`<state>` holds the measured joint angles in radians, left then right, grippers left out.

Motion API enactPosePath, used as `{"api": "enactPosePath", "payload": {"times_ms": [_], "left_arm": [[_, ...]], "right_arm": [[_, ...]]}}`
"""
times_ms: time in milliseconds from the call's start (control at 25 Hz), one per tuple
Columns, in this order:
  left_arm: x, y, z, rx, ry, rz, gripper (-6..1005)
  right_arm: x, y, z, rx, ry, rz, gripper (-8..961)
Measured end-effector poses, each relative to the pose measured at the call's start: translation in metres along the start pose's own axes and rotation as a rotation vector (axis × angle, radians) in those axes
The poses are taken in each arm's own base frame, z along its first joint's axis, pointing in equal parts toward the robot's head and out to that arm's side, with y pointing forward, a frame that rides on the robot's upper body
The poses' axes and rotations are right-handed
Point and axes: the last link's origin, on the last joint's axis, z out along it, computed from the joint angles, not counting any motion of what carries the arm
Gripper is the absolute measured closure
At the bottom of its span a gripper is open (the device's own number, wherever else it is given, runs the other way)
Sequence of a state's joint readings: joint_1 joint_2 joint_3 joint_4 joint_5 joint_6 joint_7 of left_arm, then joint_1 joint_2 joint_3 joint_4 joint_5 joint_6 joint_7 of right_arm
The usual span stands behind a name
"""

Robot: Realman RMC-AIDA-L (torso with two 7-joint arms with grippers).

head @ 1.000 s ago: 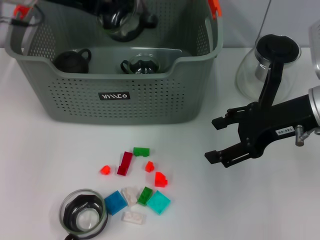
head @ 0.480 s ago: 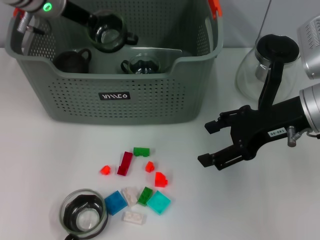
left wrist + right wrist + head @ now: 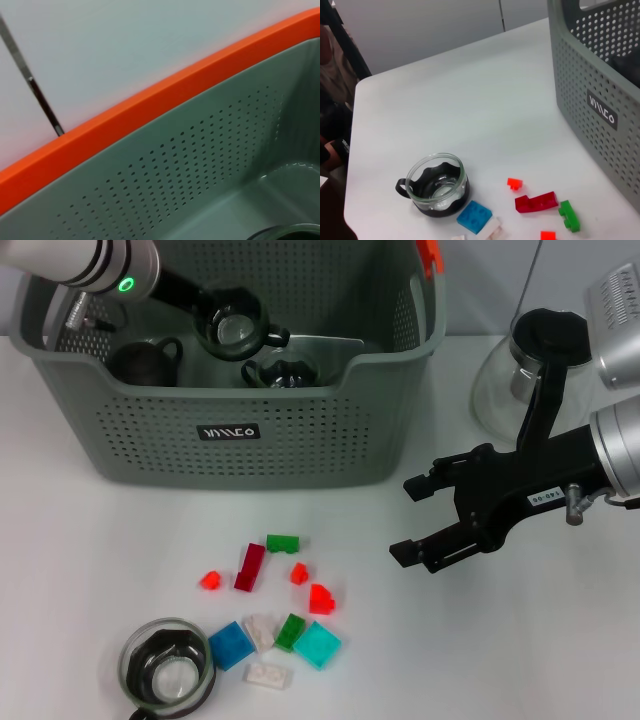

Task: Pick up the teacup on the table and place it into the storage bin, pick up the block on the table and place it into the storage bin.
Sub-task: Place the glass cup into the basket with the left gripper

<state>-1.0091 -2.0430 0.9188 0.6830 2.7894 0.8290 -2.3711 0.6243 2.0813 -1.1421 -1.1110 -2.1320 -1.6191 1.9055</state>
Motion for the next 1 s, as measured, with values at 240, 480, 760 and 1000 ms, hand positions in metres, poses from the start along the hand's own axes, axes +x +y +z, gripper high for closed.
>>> {"api": "enactPosePath", "payload": {"times_ms": [240, 480, 760, 1000], "left_arm": [[0.001, 0.006, 0.004, 0.005, 0.000, 0.029, 924], [0.001, 0.014, 0.007, 0.006, -0.002, 0.064, 921], [0.001, 0.016, 0.008, 0.002, -0.008, 0.070, 917], [-0.001, 0.017, 0.008, 0.003, -0.007, 0.074, 699]], "right_arm": [[0.001, -0.003, 0.002, 0.014, 0.015, 0.000, 9], [0.001, -0.003, 0.002, 0.019, 0.022, -0.001, 8], [0.001, -0.004, 0.002, 0.020, 0.022, -0.002, 8], [0.001, -0.004, 0.002, 0.024, 0.021, -0.002, 9]]}}
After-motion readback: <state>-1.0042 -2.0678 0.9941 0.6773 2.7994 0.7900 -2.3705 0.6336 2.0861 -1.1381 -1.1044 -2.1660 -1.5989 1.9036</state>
